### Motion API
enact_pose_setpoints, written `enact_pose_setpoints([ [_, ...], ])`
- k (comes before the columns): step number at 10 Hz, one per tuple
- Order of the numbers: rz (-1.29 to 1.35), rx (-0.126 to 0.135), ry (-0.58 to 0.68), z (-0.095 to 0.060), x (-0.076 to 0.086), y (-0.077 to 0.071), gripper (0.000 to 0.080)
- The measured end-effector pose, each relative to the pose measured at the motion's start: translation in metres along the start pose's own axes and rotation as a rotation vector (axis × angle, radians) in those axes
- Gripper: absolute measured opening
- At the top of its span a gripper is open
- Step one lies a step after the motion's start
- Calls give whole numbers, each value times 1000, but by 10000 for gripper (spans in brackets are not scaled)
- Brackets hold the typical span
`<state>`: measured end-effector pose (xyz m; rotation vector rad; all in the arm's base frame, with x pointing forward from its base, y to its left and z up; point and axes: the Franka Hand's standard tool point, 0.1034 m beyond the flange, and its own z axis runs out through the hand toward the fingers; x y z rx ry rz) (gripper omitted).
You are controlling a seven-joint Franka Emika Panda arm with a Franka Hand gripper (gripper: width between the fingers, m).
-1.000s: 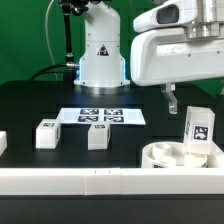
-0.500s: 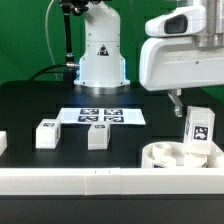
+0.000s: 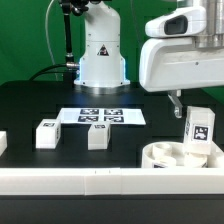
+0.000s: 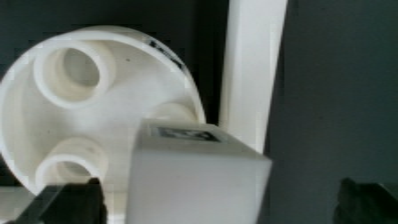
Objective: Assemble stool
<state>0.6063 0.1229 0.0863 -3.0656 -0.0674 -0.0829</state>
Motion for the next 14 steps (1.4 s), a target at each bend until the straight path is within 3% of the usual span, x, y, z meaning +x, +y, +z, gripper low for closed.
enact_pose_setpoints([
  [5,-11,-4,6,4,6,7,622],
  [6,-20,-4,6,4,6,7,449],
  [7,-20,-4,6,5,6,7,336],
  [11,-14,-4,6,5,6,7,336],
  [14,312,9,5,5,5,5,337],
])
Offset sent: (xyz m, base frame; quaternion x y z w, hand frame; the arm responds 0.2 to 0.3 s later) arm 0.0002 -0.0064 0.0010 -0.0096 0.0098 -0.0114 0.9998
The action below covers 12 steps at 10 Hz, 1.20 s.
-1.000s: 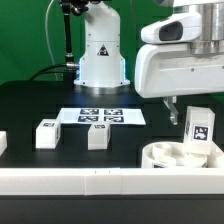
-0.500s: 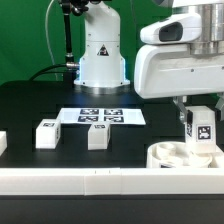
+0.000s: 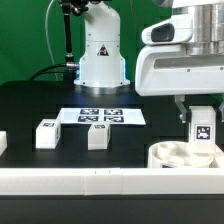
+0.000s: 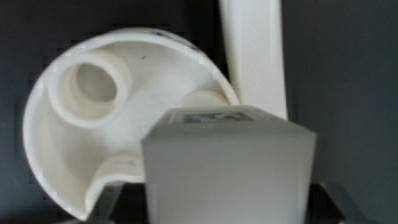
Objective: Assemble stool
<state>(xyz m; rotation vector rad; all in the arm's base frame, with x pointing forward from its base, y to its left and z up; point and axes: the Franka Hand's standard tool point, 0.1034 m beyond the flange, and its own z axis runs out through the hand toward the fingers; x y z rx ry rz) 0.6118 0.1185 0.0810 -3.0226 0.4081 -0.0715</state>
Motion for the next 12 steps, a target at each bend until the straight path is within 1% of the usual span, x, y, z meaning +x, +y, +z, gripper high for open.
enact_pose_setpoints([
  [3,306,11,-6,0,0,0,337],
  [5,489,8,-7,1,-2,-2,337],
  [7,599,5,-6,1,-2,-3,337],
  [9,780,14,-16,1,-2,-2,337],
  [12,971,0,-24,1,-3,-4,338],
])
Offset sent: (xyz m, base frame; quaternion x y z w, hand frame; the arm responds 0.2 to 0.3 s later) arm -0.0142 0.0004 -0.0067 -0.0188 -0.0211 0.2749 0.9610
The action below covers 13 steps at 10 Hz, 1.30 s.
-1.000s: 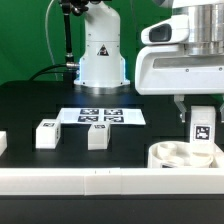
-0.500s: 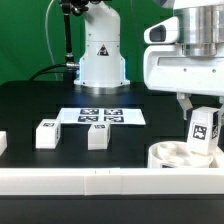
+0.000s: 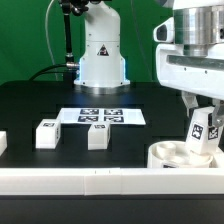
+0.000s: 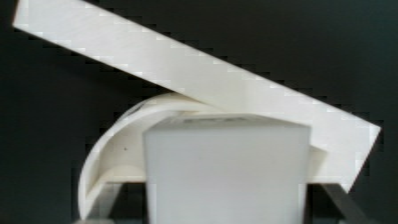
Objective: Assemble stool
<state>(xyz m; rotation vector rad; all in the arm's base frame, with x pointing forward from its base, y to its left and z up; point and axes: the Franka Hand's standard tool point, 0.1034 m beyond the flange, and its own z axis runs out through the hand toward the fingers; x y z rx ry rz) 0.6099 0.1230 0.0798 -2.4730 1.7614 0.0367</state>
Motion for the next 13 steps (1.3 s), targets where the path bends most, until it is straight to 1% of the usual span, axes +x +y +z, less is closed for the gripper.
enact_pose_setpoints([
  [1,60,-1,1,0,-1,0,338],
  [3,59,0,-4,0,-2,0,338],
  [4,-2,0,-6,-1,-1,0,507],
  [5,-91,2,-11,-8,1,-1,619],
  [6,-112,9,-11,-14,-2,-4,640],
  [7,-174,16,-10,-19,-5,-6,640],
  [11,-524,15,-7,-17,-4,-5,649],
  [13,-795,20,-4,-17,-9,-7,649],
])
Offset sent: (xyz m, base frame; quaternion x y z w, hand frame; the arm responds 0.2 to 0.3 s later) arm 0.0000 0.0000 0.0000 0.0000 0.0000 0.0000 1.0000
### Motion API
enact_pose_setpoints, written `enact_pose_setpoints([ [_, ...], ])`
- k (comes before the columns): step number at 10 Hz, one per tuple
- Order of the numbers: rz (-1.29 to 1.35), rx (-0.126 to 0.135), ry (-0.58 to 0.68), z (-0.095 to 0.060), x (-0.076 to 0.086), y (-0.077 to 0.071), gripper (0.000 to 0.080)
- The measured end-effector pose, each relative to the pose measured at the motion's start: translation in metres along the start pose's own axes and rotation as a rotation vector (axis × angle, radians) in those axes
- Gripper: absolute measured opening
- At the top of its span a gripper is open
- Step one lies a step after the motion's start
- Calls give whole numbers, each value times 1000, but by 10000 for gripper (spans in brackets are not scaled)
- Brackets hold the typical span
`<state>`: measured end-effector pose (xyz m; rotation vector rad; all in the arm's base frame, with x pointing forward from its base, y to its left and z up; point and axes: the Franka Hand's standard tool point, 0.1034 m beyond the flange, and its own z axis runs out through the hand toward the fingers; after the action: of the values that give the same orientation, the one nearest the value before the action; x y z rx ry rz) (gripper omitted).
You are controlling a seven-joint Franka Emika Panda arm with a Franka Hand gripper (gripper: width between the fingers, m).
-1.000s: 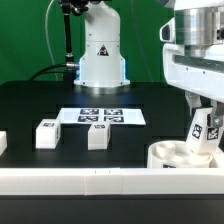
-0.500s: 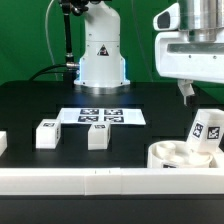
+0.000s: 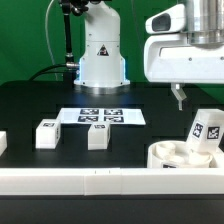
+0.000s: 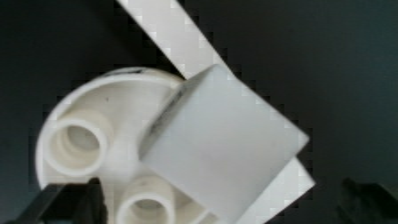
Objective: Assemble stool
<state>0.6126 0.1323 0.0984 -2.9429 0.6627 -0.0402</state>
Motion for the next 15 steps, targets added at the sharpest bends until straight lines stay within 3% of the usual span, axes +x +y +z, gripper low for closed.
enact_pose_setpoints([
  [3,-286,12,16,-2,0,-6,649],
  [7,-588,4,26,0,1,-5,649],
  [12,-977,-6,35,6,-11,-14,649],
  [15,-1193,-19,27,8,-13,-10,649],
])
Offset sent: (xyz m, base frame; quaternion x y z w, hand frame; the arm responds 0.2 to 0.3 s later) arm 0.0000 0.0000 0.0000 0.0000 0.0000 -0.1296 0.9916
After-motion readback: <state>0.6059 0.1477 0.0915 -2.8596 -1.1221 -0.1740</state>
